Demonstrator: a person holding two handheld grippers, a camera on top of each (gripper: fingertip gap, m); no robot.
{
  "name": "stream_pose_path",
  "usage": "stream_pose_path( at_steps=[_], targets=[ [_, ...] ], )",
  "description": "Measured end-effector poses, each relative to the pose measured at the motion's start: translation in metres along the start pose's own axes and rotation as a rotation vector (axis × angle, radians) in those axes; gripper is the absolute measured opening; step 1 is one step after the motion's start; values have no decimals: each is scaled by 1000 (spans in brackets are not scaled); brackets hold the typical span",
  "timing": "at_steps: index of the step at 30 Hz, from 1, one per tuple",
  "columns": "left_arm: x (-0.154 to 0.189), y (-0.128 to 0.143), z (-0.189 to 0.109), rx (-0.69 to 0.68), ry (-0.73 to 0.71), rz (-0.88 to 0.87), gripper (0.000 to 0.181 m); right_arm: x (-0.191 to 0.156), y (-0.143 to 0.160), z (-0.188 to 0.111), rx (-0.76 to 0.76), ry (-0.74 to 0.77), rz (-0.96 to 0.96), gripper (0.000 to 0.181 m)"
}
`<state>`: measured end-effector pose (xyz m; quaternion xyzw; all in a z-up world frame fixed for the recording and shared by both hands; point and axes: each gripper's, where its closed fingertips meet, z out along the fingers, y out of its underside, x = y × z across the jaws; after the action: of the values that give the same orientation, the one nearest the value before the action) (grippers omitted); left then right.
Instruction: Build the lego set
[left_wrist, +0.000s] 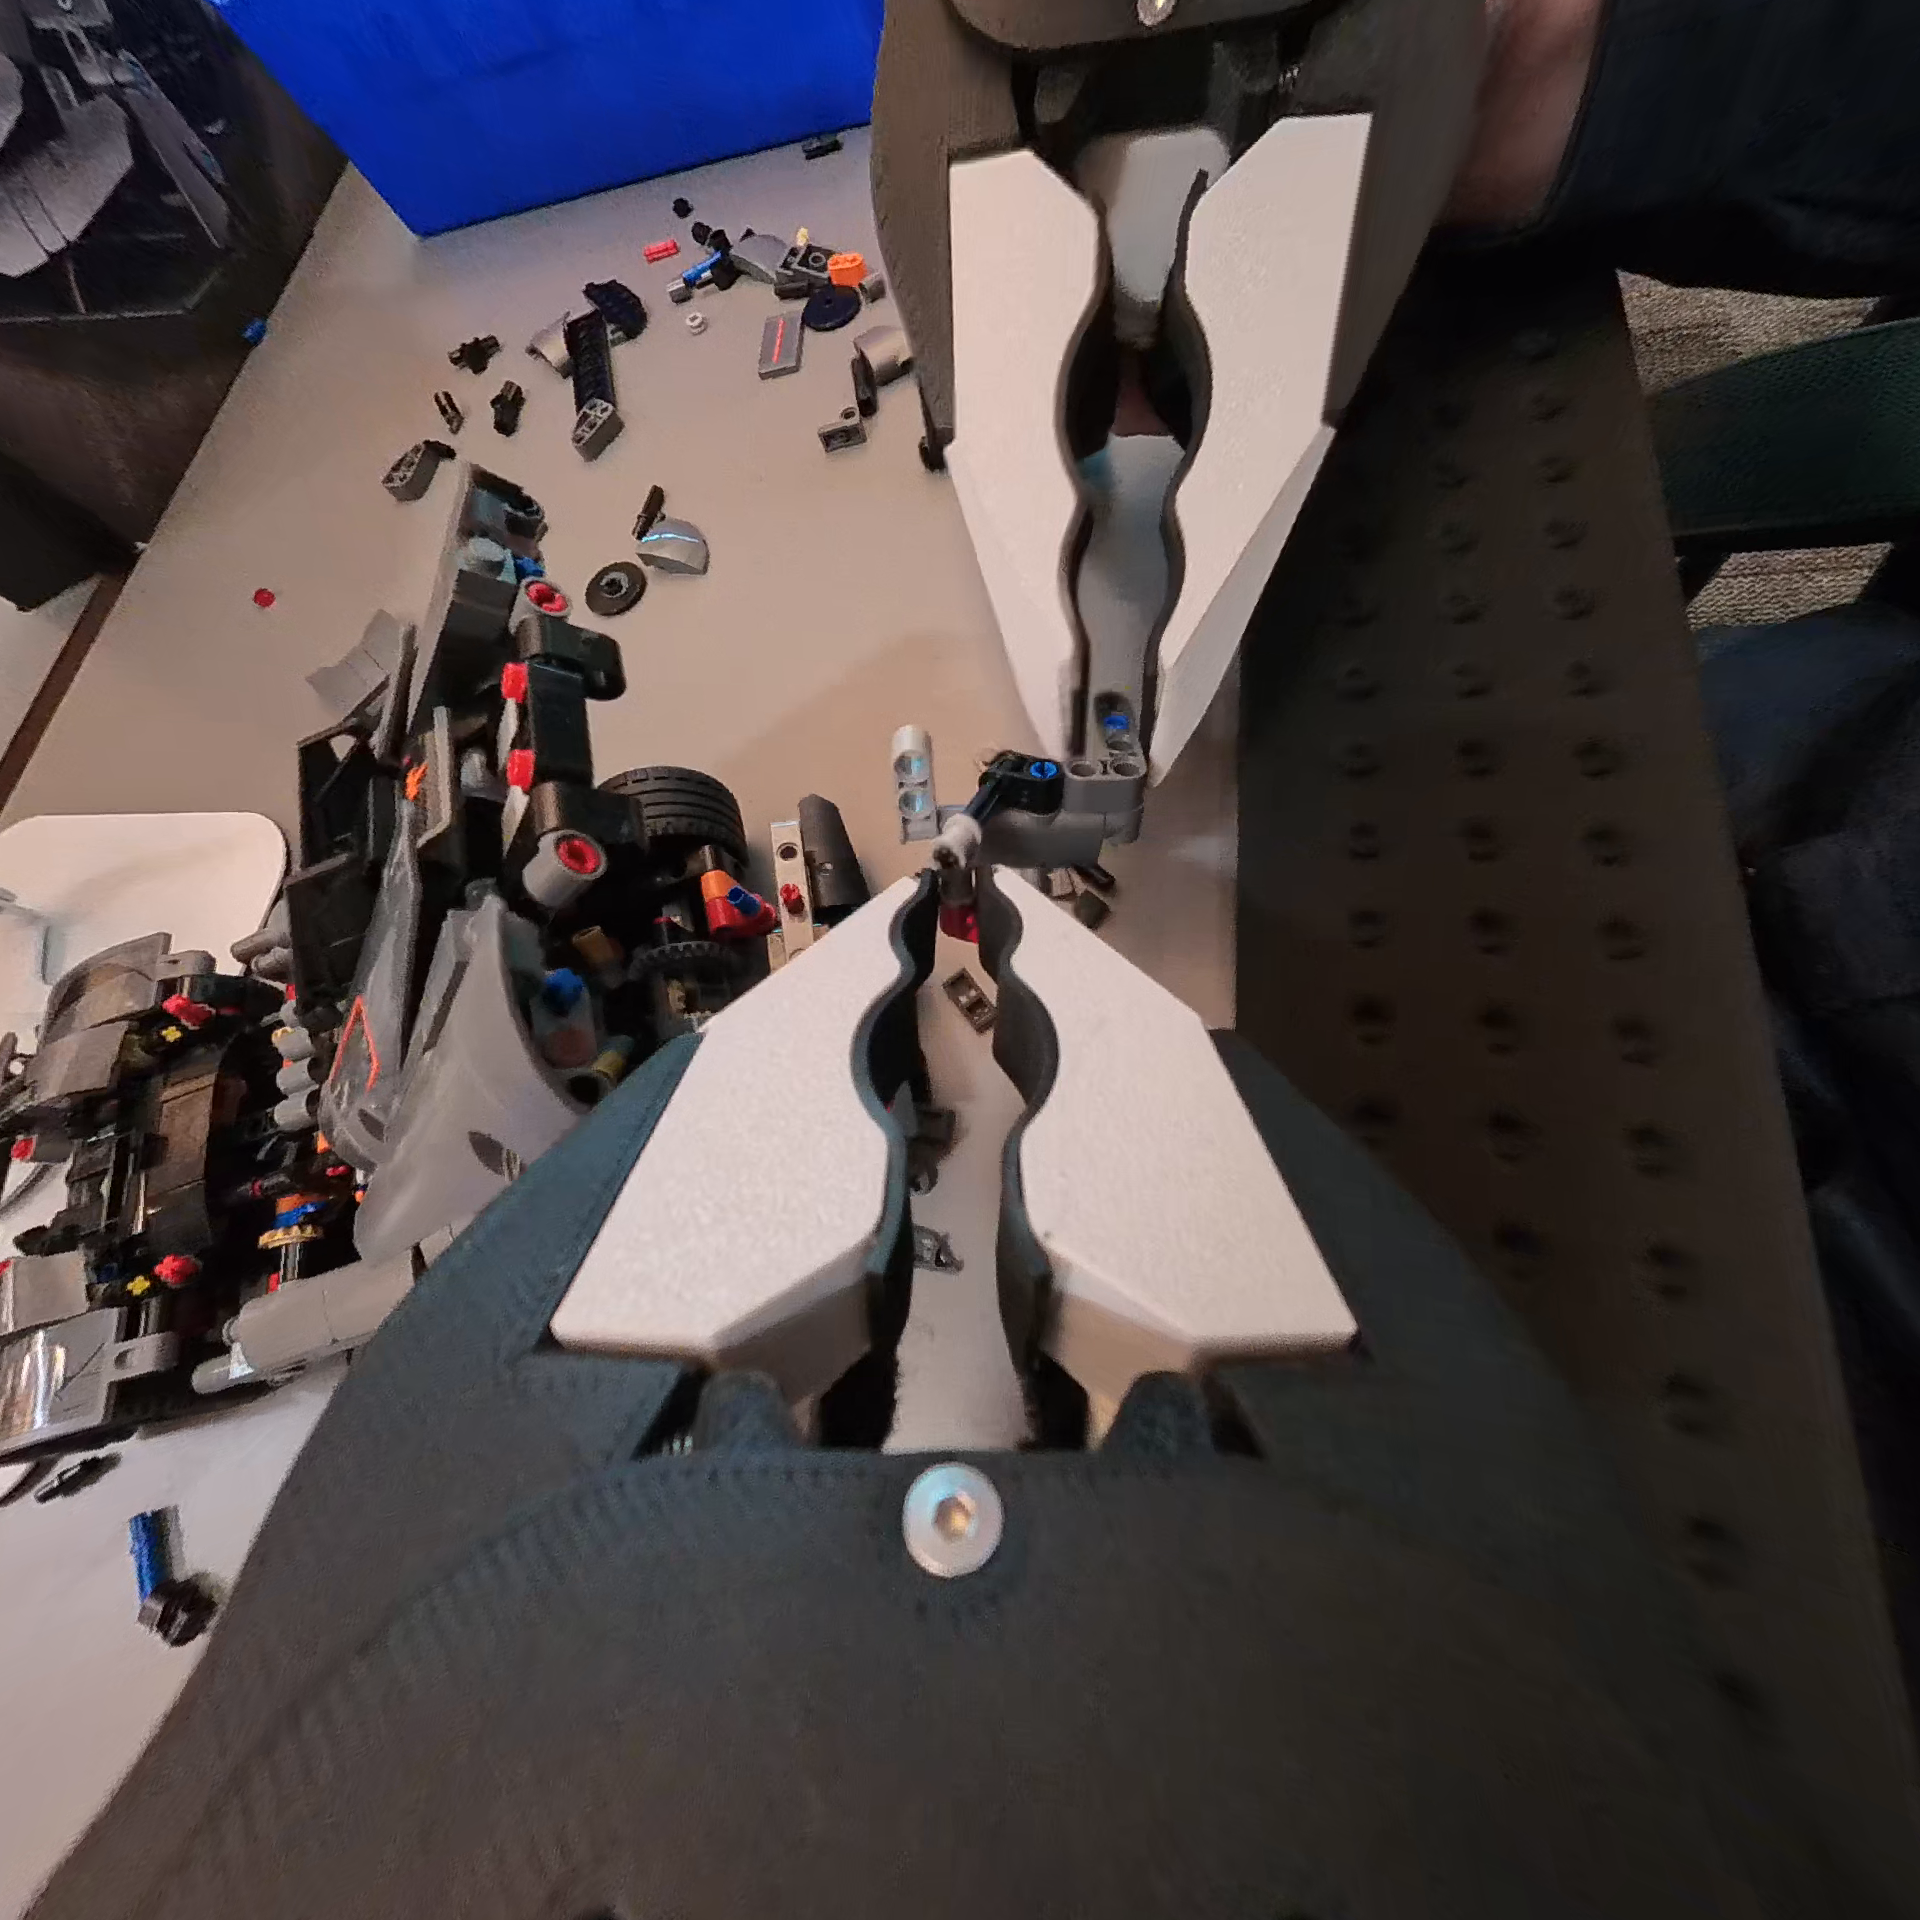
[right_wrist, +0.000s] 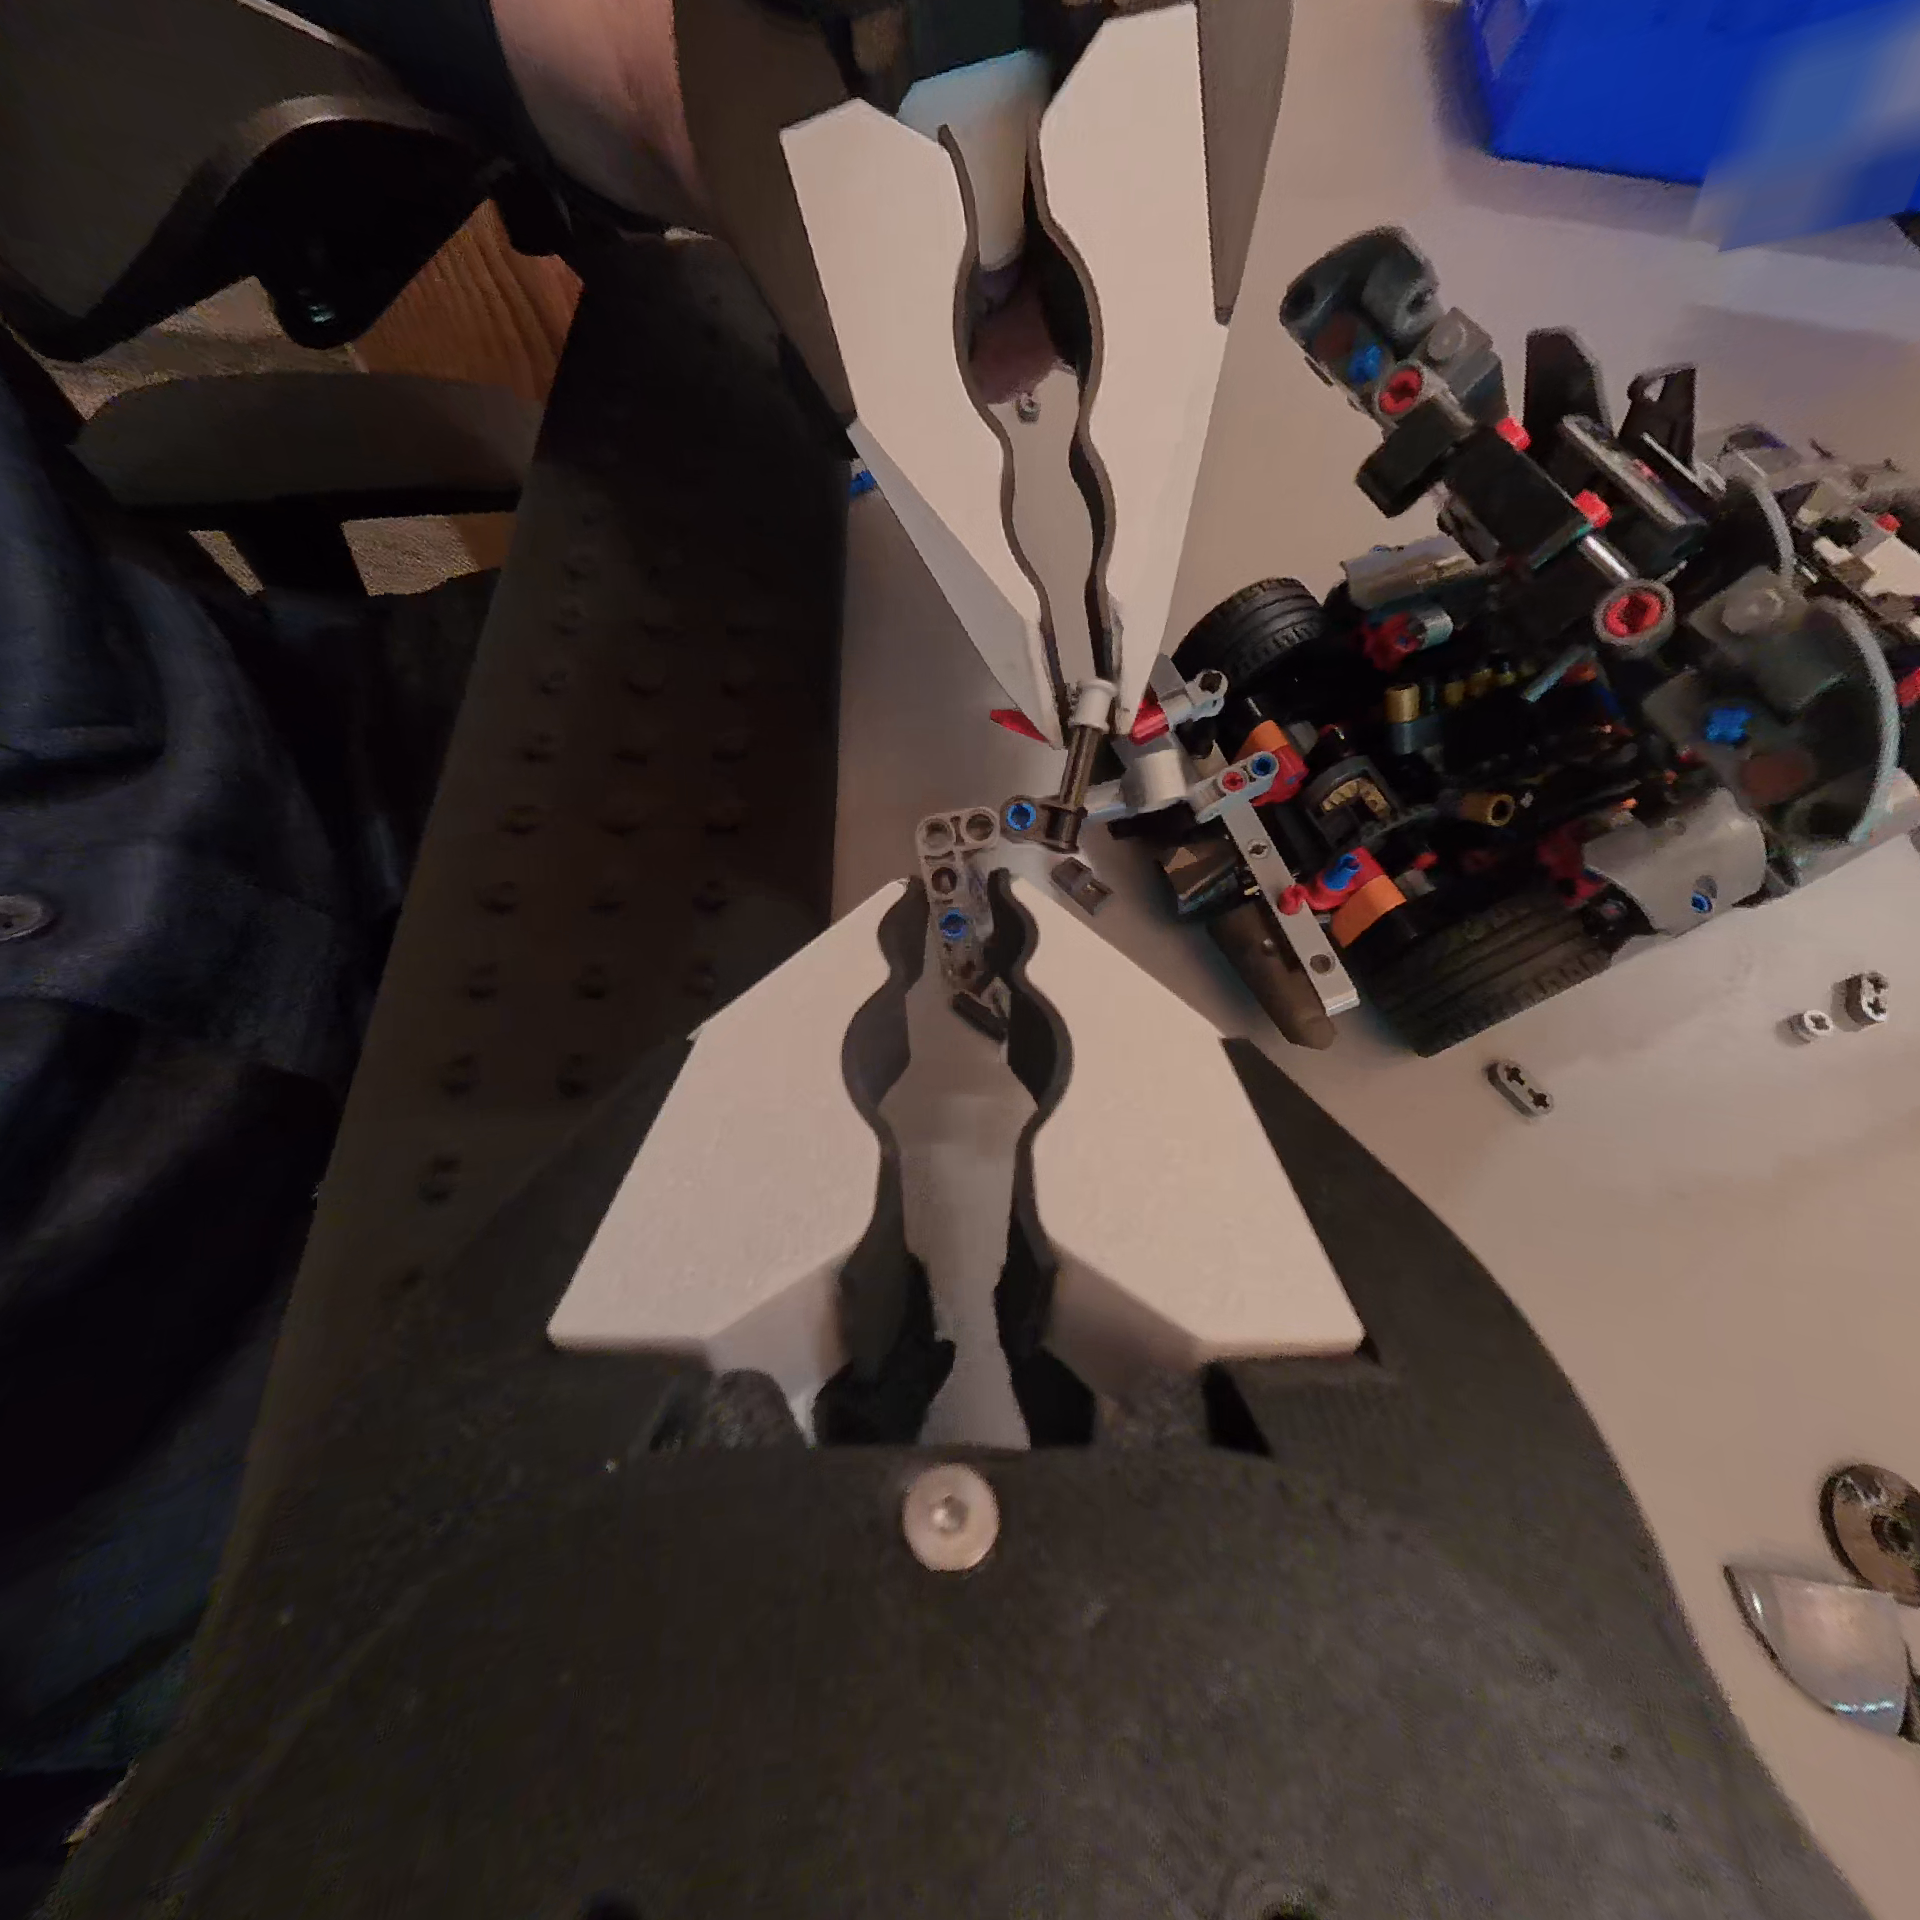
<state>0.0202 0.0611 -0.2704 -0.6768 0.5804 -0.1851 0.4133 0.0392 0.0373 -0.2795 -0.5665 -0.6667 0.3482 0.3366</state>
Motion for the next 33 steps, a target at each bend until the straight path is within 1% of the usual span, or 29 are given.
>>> stream_pose_path(
  at_steps=[4, 8, 13, 28, 33],
  targets=[
    [1, 0, 0, 8, 17, -13, 4, 1, 9, 3, -45, 7, 3, 14],
    [3, -1, -1, 12, 30, -15, 4, -4, 15, 8, -84, -16, -16, 5],
    [5, 3, 2, -7, 41, -23, 4, -6, 17, 8, -91, -27, -13, 5],
    [-1, 5, 2, -6, 14, -24, 5, -7, -1, -1, 5, -37, -11, 5],
    [-2, 6, 3, -12, 6, -23, 5, -5, -1, -2, 3, -23, -18, 5]
  ],
)
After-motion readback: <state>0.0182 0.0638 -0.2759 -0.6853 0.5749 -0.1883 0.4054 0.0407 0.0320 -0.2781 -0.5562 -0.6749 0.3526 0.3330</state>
